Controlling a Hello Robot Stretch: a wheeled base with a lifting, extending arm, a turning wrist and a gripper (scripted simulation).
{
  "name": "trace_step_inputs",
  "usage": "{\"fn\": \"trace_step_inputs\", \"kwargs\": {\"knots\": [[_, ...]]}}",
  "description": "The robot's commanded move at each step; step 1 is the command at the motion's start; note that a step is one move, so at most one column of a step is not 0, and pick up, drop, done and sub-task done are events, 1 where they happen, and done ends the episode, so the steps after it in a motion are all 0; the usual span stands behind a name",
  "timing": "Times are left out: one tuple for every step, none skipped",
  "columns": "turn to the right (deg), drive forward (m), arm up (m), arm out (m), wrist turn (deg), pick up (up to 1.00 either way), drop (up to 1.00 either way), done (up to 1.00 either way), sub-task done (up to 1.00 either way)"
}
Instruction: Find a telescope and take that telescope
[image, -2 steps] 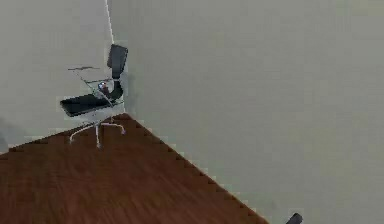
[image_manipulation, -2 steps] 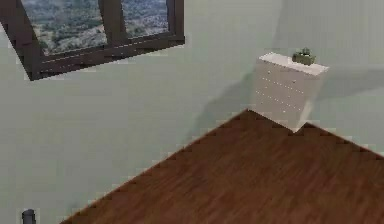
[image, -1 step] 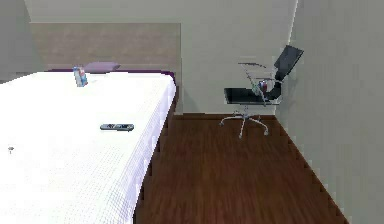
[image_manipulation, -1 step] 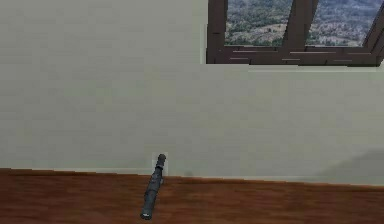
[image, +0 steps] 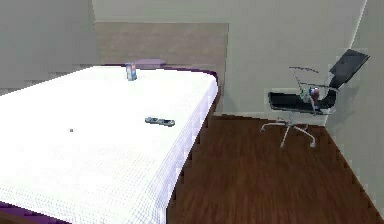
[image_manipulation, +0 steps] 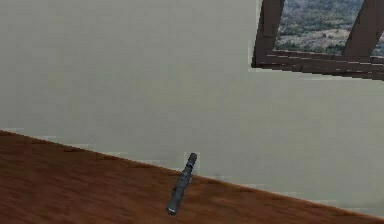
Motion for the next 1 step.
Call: {"fn": "trace_step_inputs", "kwargs": {"knots": [[0.0, 0.00, 0.32, 0.00, 0.0, 0.00, 0.00, 0.00, 0.00]]}}
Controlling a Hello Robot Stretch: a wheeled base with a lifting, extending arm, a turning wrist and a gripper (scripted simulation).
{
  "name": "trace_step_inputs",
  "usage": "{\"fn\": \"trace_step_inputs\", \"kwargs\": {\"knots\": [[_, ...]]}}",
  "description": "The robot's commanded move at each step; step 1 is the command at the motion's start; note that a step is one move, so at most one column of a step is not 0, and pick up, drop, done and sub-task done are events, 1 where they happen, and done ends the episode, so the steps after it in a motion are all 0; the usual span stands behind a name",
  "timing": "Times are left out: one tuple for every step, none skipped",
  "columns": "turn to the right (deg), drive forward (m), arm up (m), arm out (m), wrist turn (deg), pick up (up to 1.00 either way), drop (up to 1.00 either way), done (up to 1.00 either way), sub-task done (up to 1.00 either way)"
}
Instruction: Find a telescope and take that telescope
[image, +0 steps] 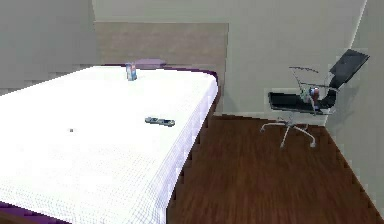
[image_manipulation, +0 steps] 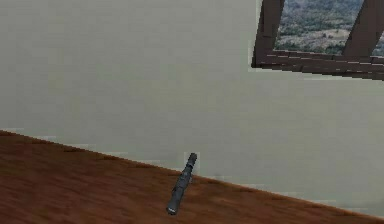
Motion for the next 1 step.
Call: {"fn": "trace_step_inputs", "kwargs": {"knots": [[0.0, 0.00, 0.00, 0.36, 0.0, 0.00, 0.00, 0.00, 0.00]]}}
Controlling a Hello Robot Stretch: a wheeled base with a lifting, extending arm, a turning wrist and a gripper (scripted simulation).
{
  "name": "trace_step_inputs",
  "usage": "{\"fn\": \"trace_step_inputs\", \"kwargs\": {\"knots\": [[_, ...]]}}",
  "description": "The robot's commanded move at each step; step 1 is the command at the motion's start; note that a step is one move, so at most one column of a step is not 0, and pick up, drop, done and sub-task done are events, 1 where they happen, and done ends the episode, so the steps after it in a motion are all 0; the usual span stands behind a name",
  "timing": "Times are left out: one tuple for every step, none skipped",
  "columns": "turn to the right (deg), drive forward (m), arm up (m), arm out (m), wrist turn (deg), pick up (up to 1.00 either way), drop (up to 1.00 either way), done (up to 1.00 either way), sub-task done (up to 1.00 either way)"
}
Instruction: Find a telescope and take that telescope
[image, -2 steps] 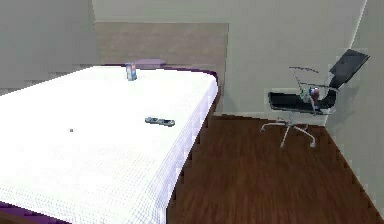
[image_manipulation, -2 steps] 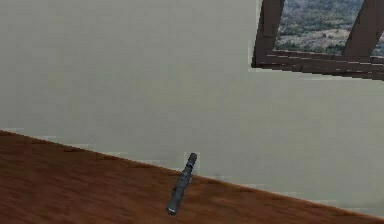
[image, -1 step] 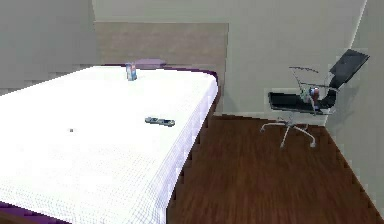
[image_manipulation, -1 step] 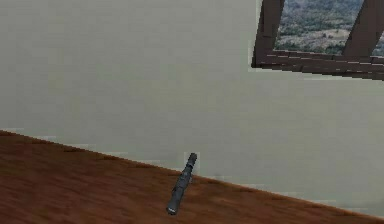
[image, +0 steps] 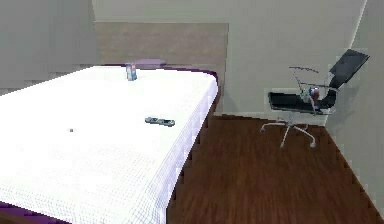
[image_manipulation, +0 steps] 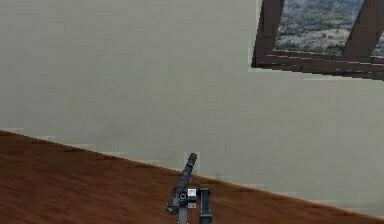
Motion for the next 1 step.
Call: {"fn": "trace_step_inputs", "kwargs": {"knots": [[0.0, 0.00, 0.00, 0.00, 45.0, 0.00, 0.00, 0.00, 0.00]]}}
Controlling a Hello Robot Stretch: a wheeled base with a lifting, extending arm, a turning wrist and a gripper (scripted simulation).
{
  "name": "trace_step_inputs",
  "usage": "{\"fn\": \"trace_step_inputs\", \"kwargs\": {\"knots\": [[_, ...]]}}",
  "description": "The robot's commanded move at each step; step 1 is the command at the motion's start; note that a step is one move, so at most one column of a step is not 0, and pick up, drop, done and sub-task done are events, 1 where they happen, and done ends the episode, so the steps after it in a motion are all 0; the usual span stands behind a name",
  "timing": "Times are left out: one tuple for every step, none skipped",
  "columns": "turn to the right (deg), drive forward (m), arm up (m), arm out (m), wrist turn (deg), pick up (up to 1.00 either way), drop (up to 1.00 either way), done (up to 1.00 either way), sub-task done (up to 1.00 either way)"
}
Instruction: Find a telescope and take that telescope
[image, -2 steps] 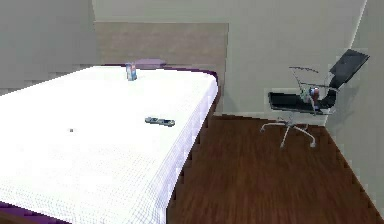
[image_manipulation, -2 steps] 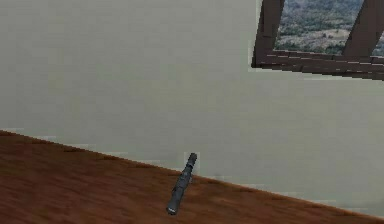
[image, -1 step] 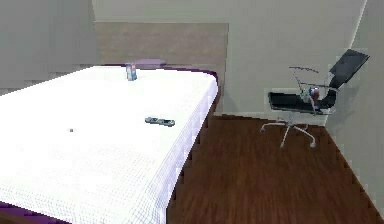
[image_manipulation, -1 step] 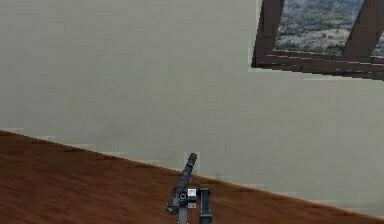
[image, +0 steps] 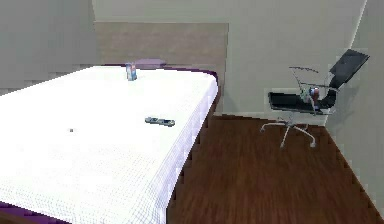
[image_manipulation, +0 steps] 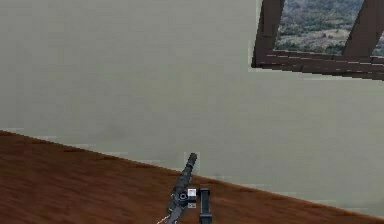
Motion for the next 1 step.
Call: {"fn": "trace_step_inputs", "kwargs": {"knots": [[0.0, 0.00, 0.00, 0.00, 45.0, 0.00, 0.00, 0.00, 0.00]]}}
